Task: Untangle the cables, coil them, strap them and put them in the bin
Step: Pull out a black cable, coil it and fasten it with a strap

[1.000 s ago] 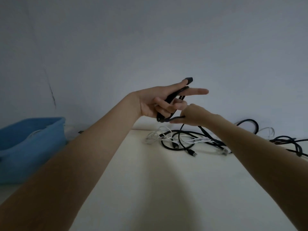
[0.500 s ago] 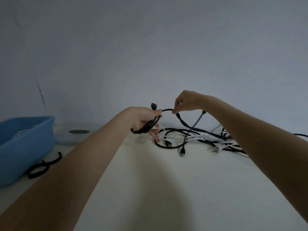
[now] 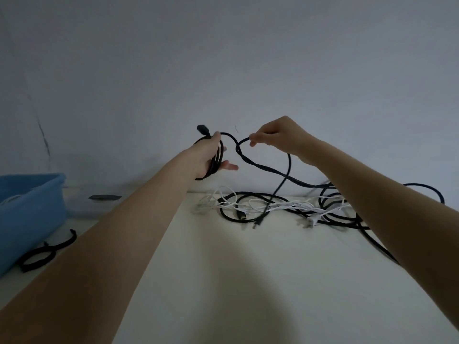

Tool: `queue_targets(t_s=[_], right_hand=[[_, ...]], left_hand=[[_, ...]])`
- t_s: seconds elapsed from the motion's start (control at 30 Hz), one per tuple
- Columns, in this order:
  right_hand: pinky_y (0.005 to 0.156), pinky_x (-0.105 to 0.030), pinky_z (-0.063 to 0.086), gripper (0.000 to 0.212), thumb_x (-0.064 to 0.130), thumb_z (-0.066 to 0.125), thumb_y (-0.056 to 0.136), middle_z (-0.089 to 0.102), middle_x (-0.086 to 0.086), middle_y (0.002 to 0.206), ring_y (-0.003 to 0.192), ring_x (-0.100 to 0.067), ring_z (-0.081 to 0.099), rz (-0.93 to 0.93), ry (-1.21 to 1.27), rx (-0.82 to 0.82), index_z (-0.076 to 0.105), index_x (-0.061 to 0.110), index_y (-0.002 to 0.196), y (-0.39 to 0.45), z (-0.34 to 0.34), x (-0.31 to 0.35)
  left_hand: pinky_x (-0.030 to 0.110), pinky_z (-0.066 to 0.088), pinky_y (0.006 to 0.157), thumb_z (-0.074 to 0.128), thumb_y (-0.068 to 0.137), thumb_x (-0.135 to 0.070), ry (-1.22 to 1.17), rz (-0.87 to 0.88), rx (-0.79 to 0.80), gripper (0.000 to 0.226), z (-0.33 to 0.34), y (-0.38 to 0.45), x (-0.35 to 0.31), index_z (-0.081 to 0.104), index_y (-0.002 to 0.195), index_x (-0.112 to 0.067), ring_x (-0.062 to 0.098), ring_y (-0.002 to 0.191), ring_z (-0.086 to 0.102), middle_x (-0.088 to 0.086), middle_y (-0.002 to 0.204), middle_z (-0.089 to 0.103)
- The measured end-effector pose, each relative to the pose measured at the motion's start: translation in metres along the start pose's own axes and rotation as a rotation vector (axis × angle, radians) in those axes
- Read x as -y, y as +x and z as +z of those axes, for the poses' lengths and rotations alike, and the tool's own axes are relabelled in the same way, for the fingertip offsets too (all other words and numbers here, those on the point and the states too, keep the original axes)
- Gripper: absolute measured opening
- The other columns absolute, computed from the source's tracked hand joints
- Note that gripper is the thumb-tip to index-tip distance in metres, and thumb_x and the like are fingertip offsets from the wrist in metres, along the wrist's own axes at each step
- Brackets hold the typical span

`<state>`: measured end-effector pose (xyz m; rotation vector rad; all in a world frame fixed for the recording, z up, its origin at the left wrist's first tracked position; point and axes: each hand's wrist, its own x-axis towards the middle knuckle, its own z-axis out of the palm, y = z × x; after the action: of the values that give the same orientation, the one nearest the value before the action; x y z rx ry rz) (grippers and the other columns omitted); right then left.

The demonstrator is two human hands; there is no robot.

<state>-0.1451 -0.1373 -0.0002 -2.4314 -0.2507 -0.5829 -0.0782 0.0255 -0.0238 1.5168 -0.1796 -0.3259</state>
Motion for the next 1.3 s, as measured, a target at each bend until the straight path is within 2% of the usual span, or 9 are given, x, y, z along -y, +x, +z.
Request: queue_targets(t_s=[0.17,0.27,0.43,0.63,0.83,0.93,1.03,1.17,1.3], right_hand=[[0.045,-0.010,0.030,0.020,0.027,0.059,0.090,0.048,0.001,0.056,0.045,-0.001,0.043,0.021,-0.203,0.228,0.075,0.014,0.092,-0.012,0.013,0.008],[0.049,-0.014,0.034,0.023,0.023,0.055,0.092,0.051,0.002,0.060,0.056,-0.008,0.047,0.025,-0.247,0.229,0.073,0.009,0.091,-0.014,0.033,0.008],[0.057,-0.027,0.043,0.019,0.015,0.054,0.089,0.050,-0.001,0.061,0.055,-0.018,0.047,0.057,-0.229,0.404,0.065,-0.001,0.092,-0.013,0.053,0.012],[0.060,-0.027,0.037,0.023,0.022,0.065,0.080,0.052,0.000,0.062,0.075,-0.023,0.052,0.103,-0.625,0.473,0.055,0.018,0.060,-0.032,0.033,-0.024],[0.089,-0.037,0.037,0.027,0.023,0.042,0.098,0.060,-0.009,0.114,0.118,-0.027,0.042,0.172,-1.094,0.107,0.060,0.009,0.112,-0.036,-0.013,-0.055],[0.081,-0.040,0.045,0.027,0.010,0.041,0.097,0.059,-0.024,0.110,0.107,-0.041,0.053,0.276,-0.858,-0.281,0.059,-0.003,0.112,-0.023,-0.039,-0.052],[0.076,-0.038,0.052,0.025,0.012,0.047,0.095,0.064,-0.028,0.094,0.083,-0.038,0.064,0.238,-0.434,-0.400,0.064,-0.007,0.096,-0.011,-0.058,-0.034],[0.048,-0.014,0.049,0.010,0.006,0.061,0.087,0.068,-0.011,0.072,0.049,-0.007,0.061,0.084,-0.171,-0.115,0.066,-0.002,0.090,-0.013,-0.056,-0.006],[0.055,-0.013,0.049,0.004,-0.003,0.062,0.084,0.067,-0.012,0.076,0.058,-0.010,0.065,0.145,-0.048,0.437,0.066,-0.002,0.086,-0.021,-0.027,0.005]], left_hand=[[0.021,0.051,0.049,0.031,0.100,-0.047,0.373,0.139,-0.029,0.048,0.009,0.000,-0.011,0.037,0.136,-0.016,0.022,0.077,0.066,-0.003,0.126,0.049],[0.020,0.049,0.052,0.029,0.100,-0.048,0.475,0.216,0.035,0.044,0.015,-0.008,-0.011,0.042,0.132,-0.020,0.020,0.088,0.065,-0.006,0.126,0.056],[0.015,0.041,0.039,0.026,0.102,-0.042,0.365,0.226,0.088,0.043,0.018,-0.017,-0.017,0.031,0.136,-0.016,0.017,0.067,0.062,0.004,0.101,0.071],[0.013,0.029,0.029,0.024,0.103,-0.038,0.068,0.114,-0.039,0.034,0.003,-0.009,-0.012,0.025,0.131,-0.018,0.015,0.042,0.061,0.004,0.060,0.071],[0.012,0.028,0.032,0.025,0.103,-0.037,0.164,0.095,-0.128,0.041,-0.006,0.000,0.003,0.028,0.136,-0.013,0.013,0.054,0.055,0.004,0.065,0.068],[0.011,0.030,0.033,0.024,0.103,-0.036,0.305,0.115,-0.126,0.041,-0.009,0.004,0.014,0.032,0.133,-0.009,0.012,0.053,0.042,0.000,0.056,0.067],[0.013,0.032,0.034,0.024,0.103,-0.036,0.322,0.084,-0.121,0.042,-0.010,0.009,0.021,0.033,0.133,-0.007,0.012,0.052,0.040,-0.004,0.046,0.064],[0.015,0.032,0.036,0.023,0.103,-0.037,0.339,0.081,-0.114,0.044,-0.005,0.011,0.018,0.030,0.136,-0.008,0.013,0.054,0.043,0.000,0.054,0.068],[0.014,0.031,0.034,0.024,0.103,-0.036,0.378,0.097,-0.096,0.043,0.001,0.005,0.007,0.032,0.134,-0.006,0.012,0.050,0.040,0.007,0.091,0.070]])
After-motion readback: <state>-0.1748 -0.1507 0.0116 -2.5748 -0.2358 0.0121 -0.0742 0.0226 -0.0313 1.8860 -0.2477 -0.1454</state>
